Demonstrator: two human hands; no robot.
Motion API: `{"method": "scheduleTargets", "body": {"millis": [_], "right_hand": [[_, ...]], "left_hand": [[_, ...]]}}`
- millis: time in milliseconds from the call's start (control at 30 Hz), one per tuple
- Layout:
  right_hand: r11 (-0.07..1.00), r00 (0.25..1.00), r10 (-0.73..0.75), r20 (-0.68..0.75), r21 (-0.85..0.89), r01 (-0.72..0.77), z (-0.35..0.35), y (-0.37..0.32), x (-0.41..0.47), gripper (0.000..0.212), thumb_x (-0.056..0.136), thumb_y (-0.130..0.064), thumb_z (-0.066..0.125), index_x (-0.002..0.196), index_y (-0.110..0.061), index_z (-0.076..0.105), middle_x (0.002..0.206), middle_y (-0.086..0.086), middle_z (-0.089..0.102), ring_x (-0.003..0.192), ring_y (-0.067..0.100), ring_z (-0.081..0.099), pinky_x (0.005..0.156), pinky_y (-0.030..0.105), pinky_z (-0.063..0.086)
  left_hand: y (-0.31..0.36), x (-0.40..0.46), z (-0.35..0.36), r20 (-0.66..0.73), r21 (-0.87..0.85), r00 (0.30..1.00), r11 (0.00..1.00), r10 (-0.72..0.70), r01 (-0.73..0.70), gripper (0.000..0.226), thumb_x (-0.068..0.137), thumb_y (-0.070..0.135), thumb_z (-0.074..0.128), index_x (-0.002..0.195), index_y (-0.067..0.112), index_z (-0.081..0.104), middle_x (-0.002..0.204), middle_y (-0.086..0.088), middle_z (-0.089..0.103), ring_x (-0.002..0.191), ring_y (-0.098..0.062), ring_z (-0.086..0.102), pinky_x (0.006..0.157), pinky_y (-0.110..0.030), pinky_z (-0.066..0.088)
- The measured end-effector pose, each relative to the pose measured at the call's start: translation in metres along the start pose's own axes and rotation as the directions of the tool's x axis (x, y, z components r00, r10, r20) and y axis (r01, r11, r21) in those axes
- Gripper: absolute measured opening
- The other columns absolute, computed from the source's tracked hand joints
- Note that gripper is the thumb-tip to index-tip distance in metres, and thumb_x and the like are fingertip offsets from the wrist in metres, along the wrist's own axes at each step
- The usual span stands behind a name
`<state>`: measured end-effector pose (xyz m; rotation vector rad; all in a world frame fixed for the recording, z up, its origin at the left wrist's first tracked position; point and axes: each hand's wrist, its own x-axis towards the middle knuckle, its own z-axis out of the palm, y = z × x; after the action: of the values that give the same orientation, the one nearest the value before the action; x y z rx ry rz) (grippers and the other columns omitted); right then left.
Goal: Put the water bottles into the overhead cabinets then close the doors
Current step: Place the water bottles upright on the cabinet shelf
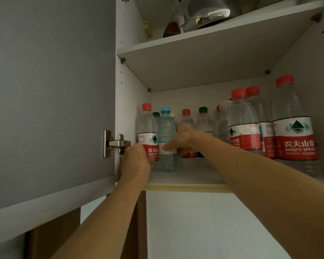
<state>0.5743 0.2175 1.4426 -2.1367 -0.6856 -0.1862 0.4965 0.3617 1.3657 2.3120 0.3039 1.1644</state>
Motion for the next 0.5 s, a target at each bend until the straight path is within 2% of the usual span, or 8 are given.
{"method": "scheduleTargets", "body": {"millis": [167,300,433,500], "right_hand": [[0.999,0.999,-0.034,0.031,-0.016,0.034,0.001,0.009,-0.003,0.048,0.079,-0.011,0.085,0.120,-0.016,0.060,0.117,0.009,0.069,0.104,0.028,0.069,0.089,0.048,0.060],[0.998,0.998,-0.059,0.037,-0.023,0.060,0.000,0.011,-0.004,0.039,0.078,-0.011,0.085,0.103,-0.023,0.059,0.114,0.007,0.068,0.104,0.026,0.068,0.087,0.046,0.061],[0.997,0.997,-0.070,0.025,-0.017,0.071,-0.001,0.013,-0.004,0.043,0.077,-0.013,0.087,0.107,-0.023,0.057,0.116,0.008,0.068,0.103,0.027,0.068,0.086,0.046,0.062],[0.997,0.997,-0.079,0.012,-0.021,0.079,0.000,0.014,-0.004,0.042,0.076,-0.013,0.087,0.102,-0.025,0.057,0.116,0.008,0.067,0.104,0.028,0.068,0.085,0.046,0.062]], "left_hand": [[-0.001,-0.002,-0.003,-0.003,0.055,0.998,0.997,0.061,-0.061,0.055,0.084,0.024,0.081,0.133,0.010,0.059,0.120,-0.014,0.067,0.105,-0.029,0.067,0.091,-0.042,0.056],[-0.001,-0.003,-0.003,0.013,0.080,0.998,0.995,0.055,-0.056,0.056,0.086,0.024,0.078,0.135,0.010,0.056,0.124,-0.014,0.065,0.110,-0.029,0.065,0.095,-0.043,0.053],[0.002,-0.002,-0.002,0.007,0.174,0.998,0.982,0.070,-0.070,0.057,0.085,0.025,0.079,0.135,0.008,0.057,0.123,-0.016,0.066,0.109,-0.030,0.066,0.095,-0.043,0.055],[0.003,-0.002,-0.002,0.012,0.206,0.997,0.976,0.072,-0.073,0.057,0.085,0.026,0.079,0.134,0.007,0.057,0.123,-0.016,0.066,0.110,-0.031,0.065,0.096,-0.043,0.054]]}}
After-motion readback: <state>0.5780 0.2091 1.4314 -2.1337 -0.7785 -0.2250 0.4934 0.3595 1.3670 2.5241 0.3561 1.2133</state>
